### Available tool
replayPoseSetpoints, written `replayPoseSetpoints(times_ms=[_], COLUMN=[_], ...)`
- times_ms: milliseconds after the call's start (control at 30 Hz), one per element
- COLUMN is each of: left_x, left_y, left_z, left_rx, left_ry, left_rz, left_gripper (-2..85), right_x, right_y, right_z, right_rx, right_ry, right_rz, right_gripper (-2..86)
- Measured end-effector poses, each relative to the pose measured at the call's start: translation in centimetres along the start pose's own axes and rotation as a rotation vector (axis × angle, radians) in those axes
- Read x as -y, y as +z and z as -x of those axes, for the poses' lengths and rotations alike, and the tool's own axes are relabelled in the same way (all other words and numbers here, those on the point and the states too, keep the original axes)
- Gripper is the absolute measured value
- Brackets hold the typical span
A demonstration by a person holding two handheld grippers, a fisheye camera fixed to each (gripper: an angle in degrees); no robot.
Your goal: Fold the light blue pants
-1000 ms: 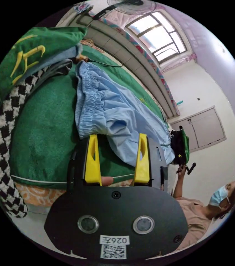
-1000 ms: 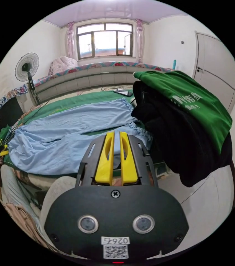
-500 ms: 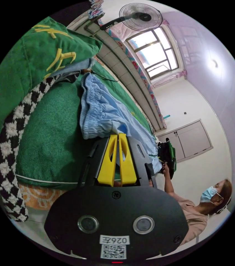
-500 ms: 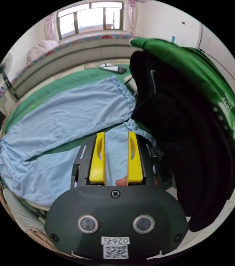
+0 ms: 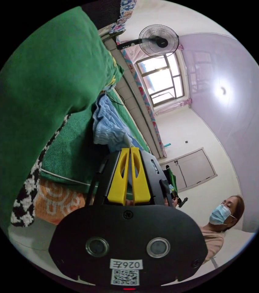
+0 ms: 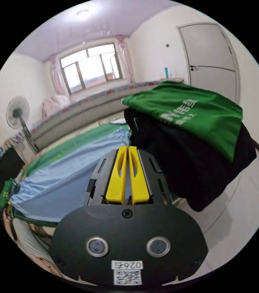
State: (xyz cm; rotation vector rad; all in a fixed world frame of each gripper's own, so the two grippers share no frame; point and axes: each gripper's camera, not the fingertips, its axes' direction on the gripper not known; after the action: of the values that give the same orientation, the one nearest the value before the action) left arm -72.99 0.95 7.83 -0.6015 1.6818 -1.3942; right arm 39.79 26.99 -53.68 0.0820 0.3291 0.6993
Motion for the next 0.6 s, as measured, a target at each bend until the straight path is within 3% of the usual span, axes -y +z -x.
replayPoseSetpoints(times_ms=[233, 433, 600], left_x=[1.5, 8.2, 15.3], left_y=[-0.4, 4.5, 12.0], left_z=[-3.8, -7.3, -7.2], left_rx=[-0.001, 0.182, 0.363], left_ry=[0.072, 0.11, 0.114], left_rz=[-0.11, -0.101, -0.016], left_gripper=[-0.8, -0.8, -0.2], right_x=[4.6, 11.9, 15.8], right_y=[-3.3, 7.8, 23.4], right_z=[6.7, 16.6, 24.3], right_rx=[0.013, -0.144, -0.254], right_ry=[-0.075, -0.242, -0.314], right_rz=[-0.185, -0.049, 0.156], right_gripper=[-1.3, -1.4, -1.4])
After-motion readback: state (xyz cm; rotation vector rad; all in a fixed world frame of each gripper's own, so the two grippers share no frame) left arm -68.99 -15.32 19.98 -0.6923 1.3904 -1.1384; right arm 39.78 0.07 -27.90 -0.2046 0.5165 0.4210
